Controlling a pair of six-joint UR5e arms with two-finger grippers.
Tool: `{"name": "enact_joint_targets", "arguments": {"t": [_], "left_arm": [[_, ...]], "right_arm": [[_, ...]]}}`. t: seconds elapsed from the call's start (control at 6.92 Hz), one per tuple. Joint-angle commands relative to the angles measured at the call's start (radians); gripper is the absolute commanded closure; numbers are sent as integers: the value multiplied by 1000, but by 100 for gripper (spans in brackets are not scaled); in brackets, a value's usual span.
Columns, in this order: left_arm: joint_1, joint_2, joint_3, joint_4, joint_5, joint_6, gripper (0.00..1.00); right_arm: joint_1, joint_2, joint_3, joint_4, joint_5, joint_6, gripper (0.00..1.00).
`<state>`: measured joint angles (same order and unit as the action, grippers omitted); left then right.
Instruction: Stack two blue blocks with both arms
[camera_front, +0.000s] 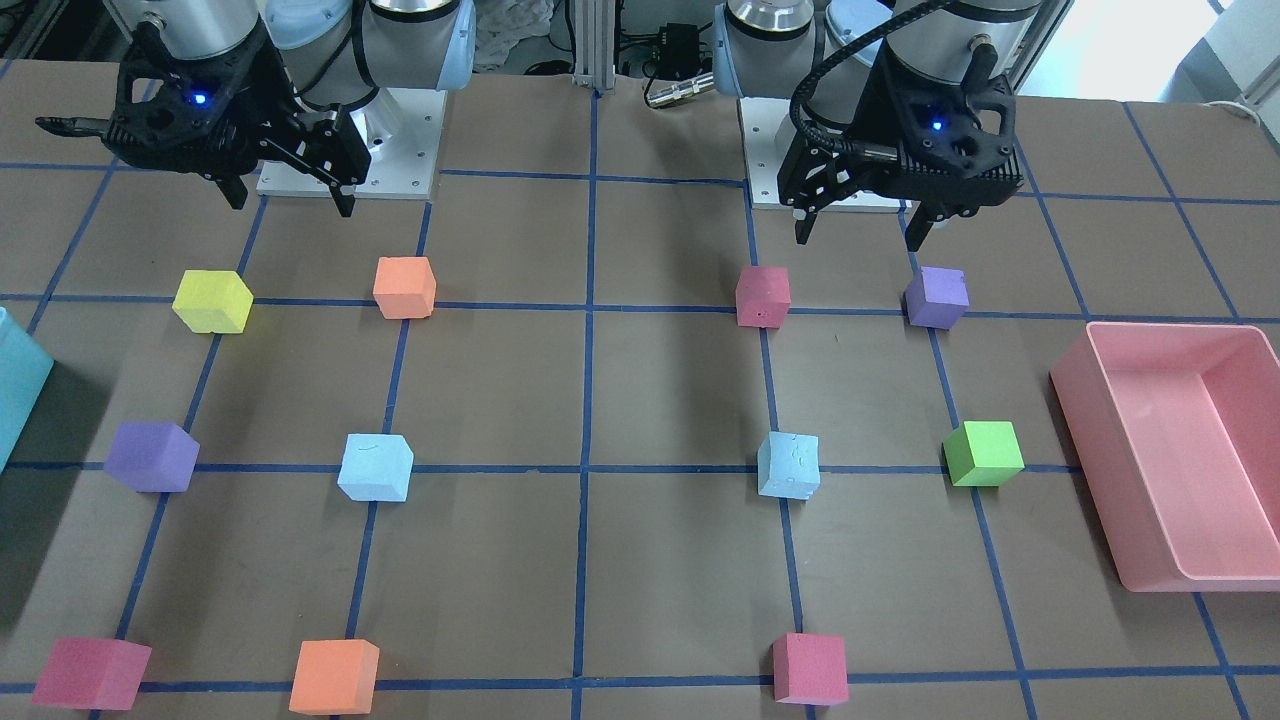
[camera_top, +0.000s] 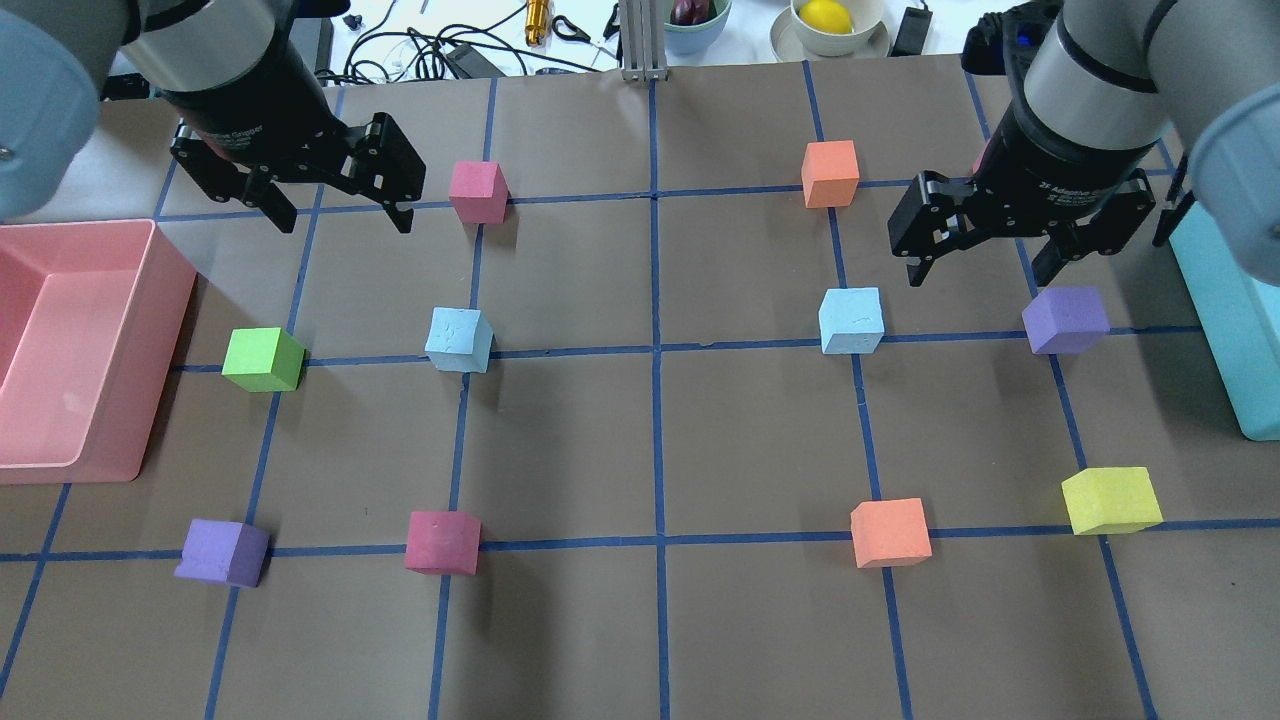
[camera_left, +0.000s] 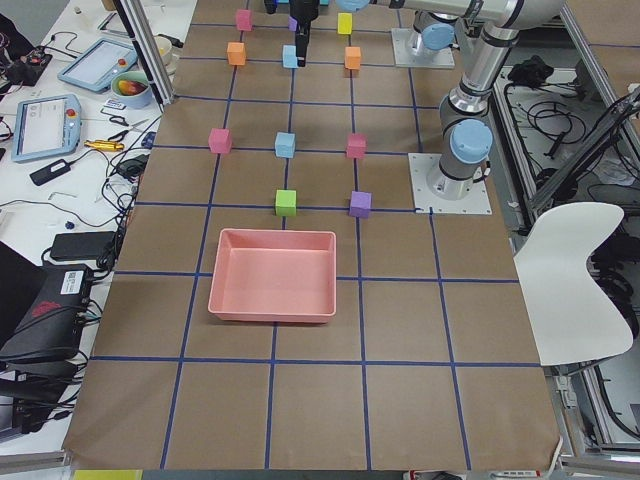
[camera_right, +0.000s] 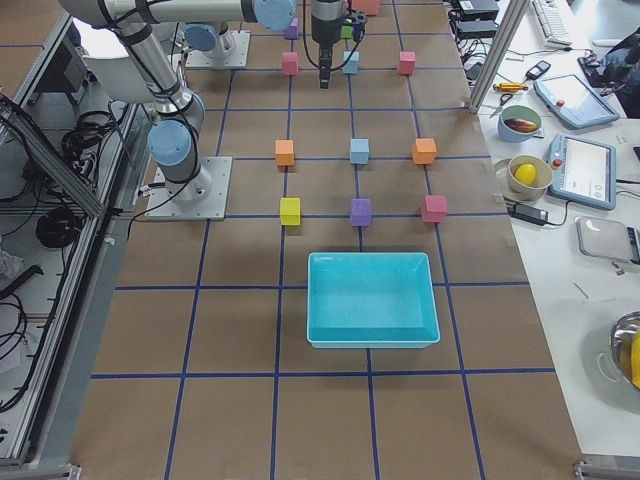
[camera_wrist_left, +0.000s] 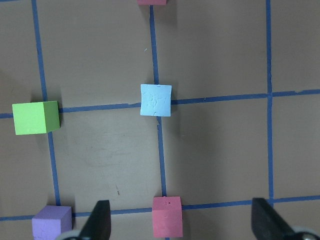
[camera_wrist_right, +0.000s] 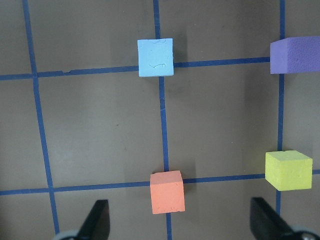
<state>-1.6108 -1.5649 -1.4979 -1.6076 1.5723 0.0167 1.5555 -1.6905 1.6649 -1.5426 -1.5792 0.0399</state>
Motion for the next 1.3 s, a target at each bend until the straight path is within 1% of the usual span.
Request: {"name": "enact_joint_targets", "arguments": {"t": [0.0, 0.29, 0.58, 0.72, 0.87, 1.01, 1.16], "left_arm": [[0, 2, -1, -2, 0, 0, 0], [0, -6, -2, 0, 2, 2, 0], [22, -50, -7, -2, 0, -3, 0], [23, -73, -28, 20, 2, -3, 0], [22, -108, -86, 97, 3, -3, 0], [22, -130, -170, 238, 3, 3, 0], [22, -168, -245, 381, 6, 2, 0]], "right_arm": [[0, -1, 6, -1, 1, 0, 0], [0, -1, 4, -1, 1, 0, 0], [2, 5, 3, -1, -4, 0, 0], [2, 17, 10, -1, -2, 0, 0], [-2, 53, 10, -2, -8, 0, 0], [-5, 83, 12, -25, -5, 2, 0], [-6, 148, 12, -57, -4, -3, 0]]}}
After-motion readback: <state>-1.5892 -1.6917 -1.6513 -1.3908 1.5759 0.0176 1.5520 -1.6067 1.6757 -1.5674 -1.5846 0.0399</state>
